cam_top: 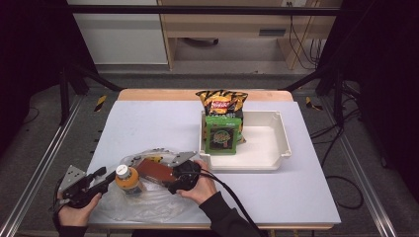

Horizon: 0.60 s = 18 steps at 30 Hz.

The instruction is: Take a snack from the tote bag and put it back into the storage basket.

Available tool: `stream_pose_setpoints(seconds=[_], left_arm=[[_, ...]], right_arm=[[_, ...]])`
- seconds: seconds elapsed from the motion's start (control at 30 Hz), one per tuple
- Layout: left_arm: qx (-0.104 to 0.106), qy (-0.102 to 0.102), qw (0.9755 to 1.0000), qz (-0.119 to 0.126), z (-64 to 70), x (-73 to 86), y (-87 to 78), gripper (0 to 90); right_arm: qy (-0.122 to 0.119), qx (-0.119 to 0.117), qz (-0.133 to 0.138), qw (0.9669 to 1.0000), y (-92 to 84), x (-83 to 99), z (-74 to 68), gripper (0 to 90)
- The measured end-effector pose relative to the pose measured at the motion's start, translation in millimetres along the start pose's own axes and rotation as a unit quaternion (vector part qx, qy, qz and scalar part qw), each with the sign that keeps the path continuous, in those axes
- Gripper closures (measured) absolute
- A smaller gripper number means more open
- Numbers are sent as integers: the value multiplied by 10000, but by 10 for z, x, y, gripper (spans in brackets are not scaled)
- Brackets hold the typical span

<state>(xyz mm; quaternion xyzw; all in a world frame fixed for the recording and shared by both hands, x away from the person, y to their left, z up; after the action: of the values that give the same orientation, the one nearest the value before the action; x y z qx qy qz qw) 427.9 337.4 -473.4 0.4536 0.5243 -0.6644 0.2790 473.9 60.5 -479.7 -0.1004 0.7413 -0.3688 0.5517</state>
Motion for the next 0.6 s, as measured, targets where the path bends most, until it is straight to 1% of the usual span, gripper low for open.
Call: stream_pose_setpoints(seconds=[0.13,0.27,0.37,0.47,0.6], left_arm=[[25,-10,10000,-14,5,3,7,531],[19,-4,10000,-35,8,10,21,532],[2,21,10000,-62,7,15,27,536],[-29,53,9999,-124,2,34,50,560],[-41,87,9997,-238,-1,75,95,601]], right_arm=[[-49,44,-91,9999,60,-9,-9,386],[-19,44,-140,9999,85,-17,-17,398],[-116,90,-152,9998,97,-27,-29,419],[-183,108,-162,9996,85,-24,-35,431],[-255,55,-220,9994,15,0,-38,435]])
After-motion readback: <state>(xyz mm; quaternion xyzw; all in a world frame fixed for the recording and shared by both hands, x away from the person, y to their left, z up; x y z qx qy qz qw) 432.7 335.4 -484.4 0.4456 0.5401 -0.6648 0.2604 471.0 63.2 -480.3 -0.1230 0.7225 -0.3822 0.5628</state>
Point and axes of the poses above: each handheld gripper's, and its own axes: y roughly forward along the jaws, x roughly out of its underside, z roughly to its right, the point moved 4 cm from there along y, roughly forward along the jaws, and after that the axes turned 5 degrees about -x, right-handed, at the moved point
